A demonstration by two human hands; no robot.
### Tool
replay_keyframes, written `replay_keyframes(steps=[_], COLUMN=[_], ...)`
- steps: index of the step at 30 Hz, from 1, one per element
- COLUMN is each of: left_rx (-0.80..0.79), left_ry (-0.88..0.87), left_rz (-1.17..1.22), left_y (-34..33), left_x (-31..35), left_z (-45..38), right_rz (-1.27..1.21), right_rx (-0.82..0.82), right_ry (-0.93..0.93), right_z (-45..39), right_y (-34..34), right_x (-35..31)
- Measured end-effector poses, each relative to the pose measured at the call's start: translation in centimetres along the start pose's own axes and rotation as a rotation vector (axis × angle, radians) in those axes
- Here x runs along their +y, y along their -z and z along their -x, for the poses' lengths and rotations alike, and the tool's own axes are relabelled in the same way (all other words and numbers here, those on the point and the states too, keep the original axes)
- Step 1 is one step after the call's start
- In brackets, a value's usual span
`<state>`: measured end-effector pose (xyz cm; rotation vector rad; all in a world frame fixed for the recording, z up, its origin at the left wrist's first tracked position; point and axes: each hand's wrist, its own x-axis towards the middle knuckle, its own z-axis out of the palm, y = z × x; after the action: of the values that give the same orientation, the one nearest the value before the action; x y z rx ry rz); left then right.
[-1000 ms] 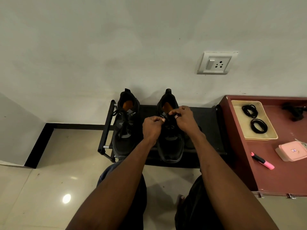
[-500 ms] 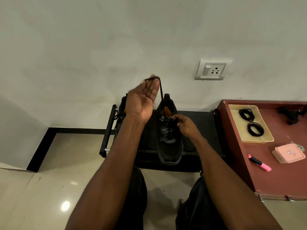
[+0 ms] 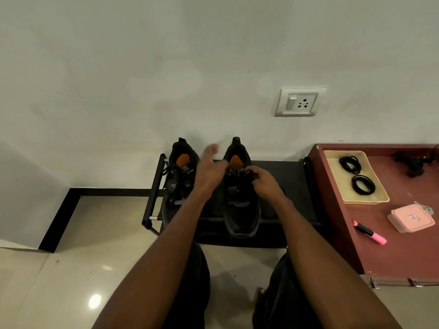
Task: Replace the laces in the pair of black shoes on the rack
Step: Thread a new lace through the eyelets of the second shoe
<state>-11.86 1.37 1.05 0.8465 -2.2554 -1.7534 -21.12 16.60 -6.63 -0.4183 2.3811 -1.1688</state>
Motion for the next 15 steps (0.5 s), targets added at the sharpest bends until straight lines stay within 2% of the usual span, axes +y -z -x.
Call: replay_keyframes(steps=[1,2,3,5,8,15], left_rx=[-0.166,-0.266,-0.282,-0.207,-0.166,0.087], left_ry=[0.047,0.084,0.107,0.128,0.094,0.004], left_rz=[-0.124,-0.237,-0.331,-0.469,-0.621,-0.079], left_y=[-1.0,-1.8,-2.5,-3.1,-2.9,-1.1], left_x=[-1.4,-2.3,-3.0,-4.0,-5.4,-4.0], left_z=[-0.1,-0.2,-0.3,-0.3,-0.3,0.1], right_rz=[-0.013,-0.02,-0.023,-0.022,-0.022,-0.002], right_rx=[0.007,0.012,0.014,0.016,0.015,0.038], right_ry=[0.008,0.01,0.007,-0.001,0.008,-0.036], right_z=[0.0,0.0,0.1,0.3,0.4,0.6], right_y=[0.0,0.0,0.0,0.0,-0.1,-0.3], right_x=[-0.1,-0.1,-0.2,-0.4,-0.5,-0.5])
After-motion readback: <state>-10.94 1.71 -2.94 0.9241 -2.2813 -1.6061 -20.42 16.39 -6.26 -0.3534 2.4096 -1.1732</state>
